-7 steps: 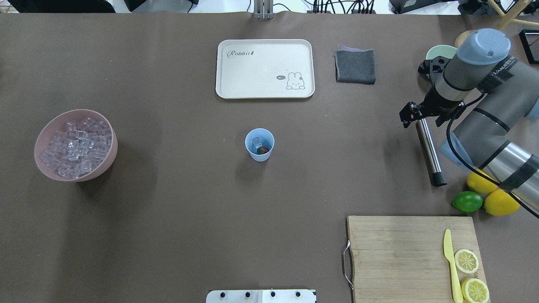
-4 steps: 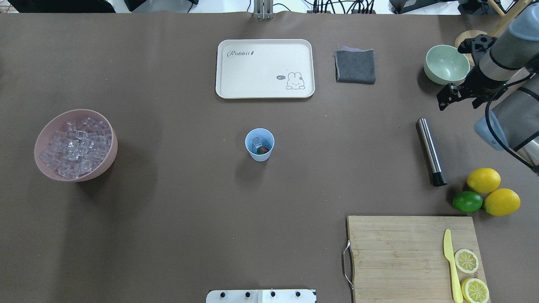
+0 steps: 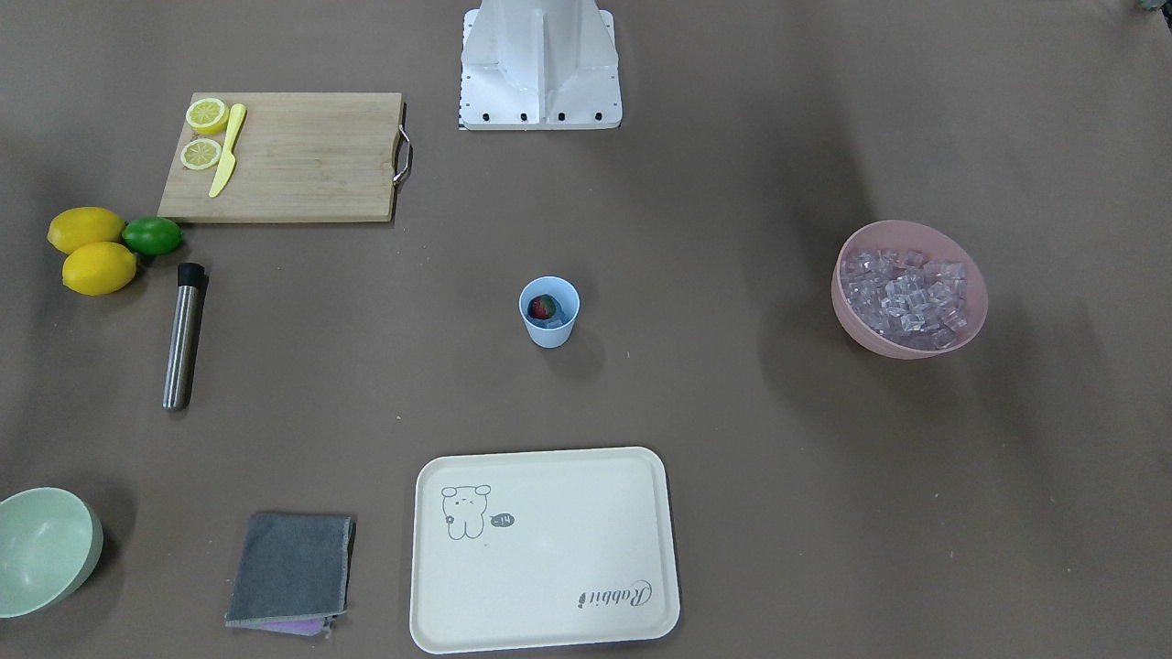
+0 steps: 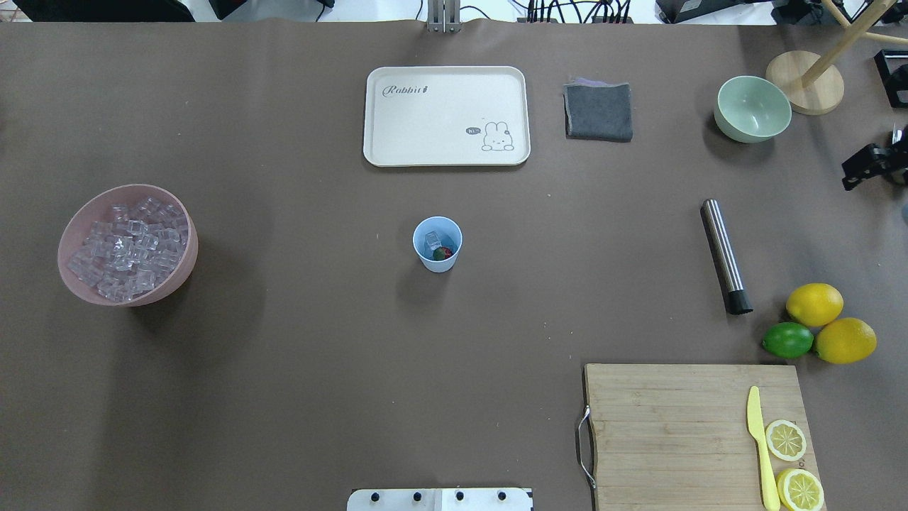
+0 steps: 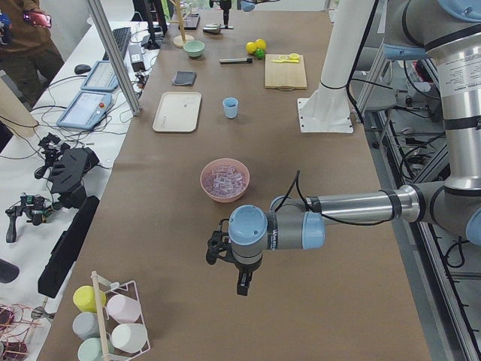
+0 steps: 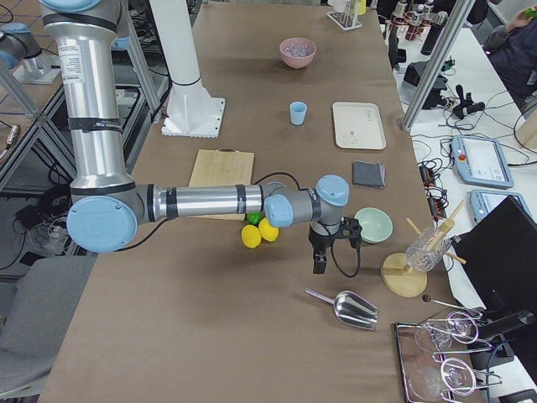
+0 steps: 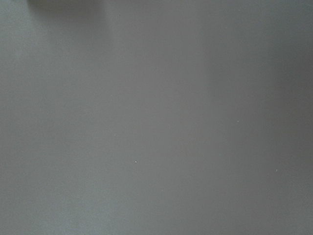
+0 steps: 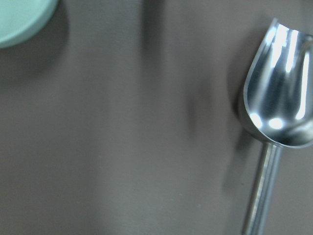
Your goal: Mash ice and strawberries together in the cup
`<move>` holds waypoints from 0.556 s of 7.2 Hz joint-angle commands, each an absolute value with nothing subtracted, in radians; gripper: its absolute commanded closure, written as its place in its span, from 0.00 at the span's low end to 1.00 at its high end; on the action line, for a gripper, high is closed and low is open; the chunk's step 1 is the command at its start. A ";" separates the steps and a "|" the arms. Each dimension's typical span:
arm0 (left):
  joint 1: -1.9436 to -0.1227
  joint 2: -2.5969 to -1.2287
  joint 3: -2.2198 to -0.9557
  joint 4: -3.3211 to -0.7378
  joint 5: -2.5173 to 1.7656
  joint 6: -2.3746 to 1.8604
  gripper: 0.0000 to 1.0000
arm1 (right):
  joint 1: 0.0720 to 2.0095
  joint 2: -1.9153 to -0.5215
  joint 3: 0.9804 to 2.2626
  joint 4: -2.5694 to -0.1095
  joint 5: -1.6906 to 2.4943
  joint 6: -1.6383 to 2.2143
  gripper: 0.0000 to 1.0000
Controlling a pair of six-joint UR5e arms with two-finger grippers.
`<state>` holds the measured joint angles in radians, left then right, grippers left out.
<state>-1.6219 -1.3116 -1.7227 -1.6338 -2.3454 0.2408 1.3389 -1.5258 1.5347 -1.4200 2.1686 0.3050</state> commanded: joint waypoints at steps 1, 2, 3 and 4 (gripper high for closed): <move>-1.623 -1.312 -1.723 -1.634 -2.345 0.241 0.01 | 1.464 -1.588 1.528 -1.443 2.170 -0.001 0.00; -1.623 -1.312 -1.723 -1.634 -2.345 0.241 0.01 | 1.504 -1.580 1.552 -1.571 2.187 -0.112 0.00; -1.623 -1.312 -1.723 -1.634 -2.345 0.241 0.01 | 1.514 -1.551 1.609 -1.736 2.181 -0.120 0.00; -1.621 -1.313 -1.723 -1.632 -2.345 0.239 0.01 | 1.555 -1.525 1.688 -1.884 2.180 -0.118 0.00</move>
<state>-1.6227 -1.3118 -1.7227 -1.6333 -2.3455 0.2405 1.5104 -1.5555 1.6033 -1.6928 2.1800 -0.0906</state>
